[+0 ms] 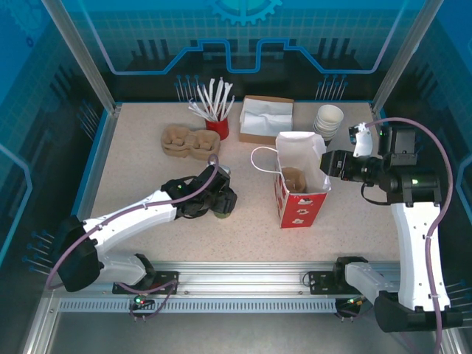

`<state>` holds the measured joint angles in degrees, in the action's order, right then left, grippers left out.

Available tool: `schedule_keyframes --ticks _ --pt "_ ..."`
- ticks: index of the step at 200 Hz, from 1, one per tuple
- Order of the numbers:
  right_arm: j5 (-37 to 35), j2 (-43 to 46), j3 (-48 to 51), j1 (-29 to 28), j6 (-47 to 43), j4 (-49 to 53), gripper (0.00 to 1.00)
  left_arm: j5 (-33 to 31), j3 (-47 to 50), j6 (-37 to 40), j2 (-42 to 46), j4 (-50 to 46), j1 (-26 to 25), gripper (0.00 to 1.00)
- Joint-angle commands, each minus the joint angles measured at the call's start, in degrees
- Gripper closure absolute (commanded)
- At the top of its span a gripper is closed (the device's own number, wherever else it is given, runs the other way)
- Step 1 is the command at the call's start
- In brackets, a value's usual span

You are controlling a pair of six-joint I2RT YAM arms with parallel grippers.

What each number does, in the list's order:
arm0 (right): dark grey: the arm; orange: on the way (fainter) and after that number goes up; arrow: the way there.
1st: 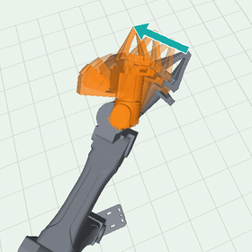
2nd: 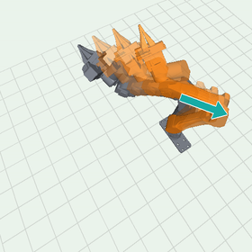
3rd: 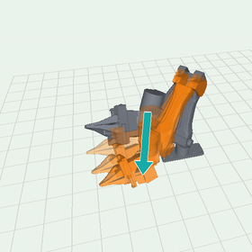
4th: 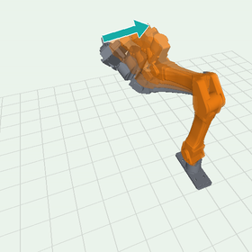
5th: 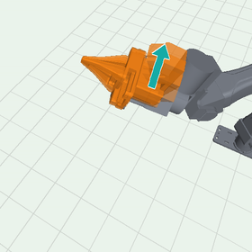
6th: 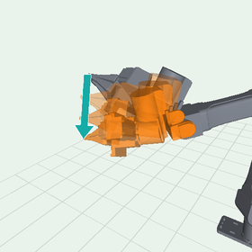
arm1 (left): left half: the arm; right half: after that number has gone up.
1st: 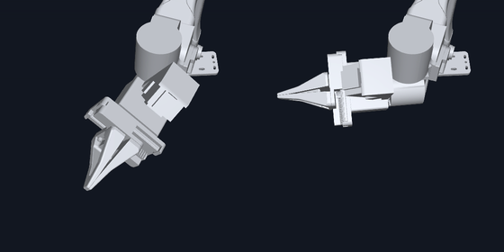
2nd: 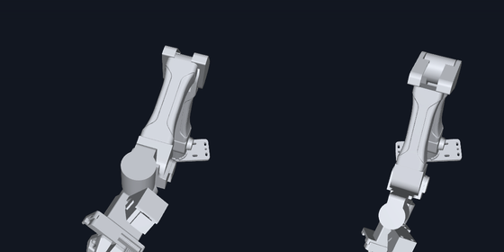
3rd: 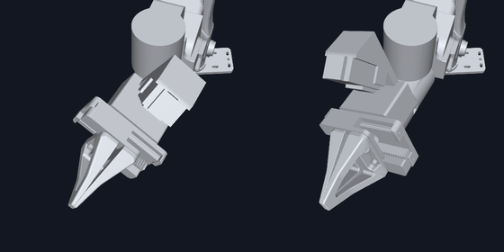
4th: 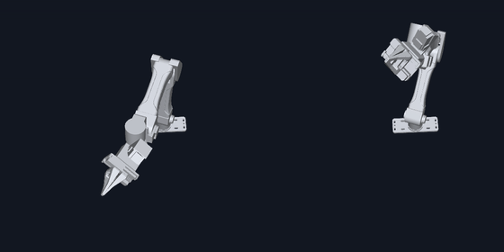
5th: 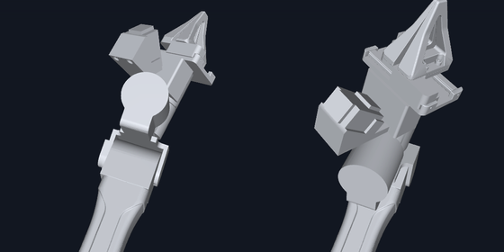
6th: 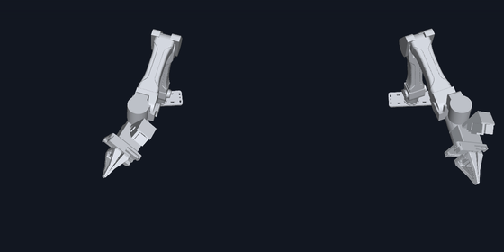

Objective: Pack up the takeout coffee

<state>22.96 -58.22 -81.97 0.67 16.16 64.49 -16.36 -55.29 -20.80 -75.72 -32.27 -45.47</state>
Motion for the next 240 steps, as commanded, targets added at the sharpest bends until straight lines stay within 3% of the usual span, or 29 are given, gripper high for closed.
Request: schedule_keyframes --ticks 1,240 --pt "0.28 -0.38 0.74 -0.72 -0.90 -1.06 0.48 -0.94 0.36 0.72 -1.16 -0.25 0.31 0.24" --pt "0.55 -3.78 -3.76 -0.58 -1.61 -0.64 0.47 -3.44 -1.93 -0.99 -6.45 -5.29 -1.55 0.21"
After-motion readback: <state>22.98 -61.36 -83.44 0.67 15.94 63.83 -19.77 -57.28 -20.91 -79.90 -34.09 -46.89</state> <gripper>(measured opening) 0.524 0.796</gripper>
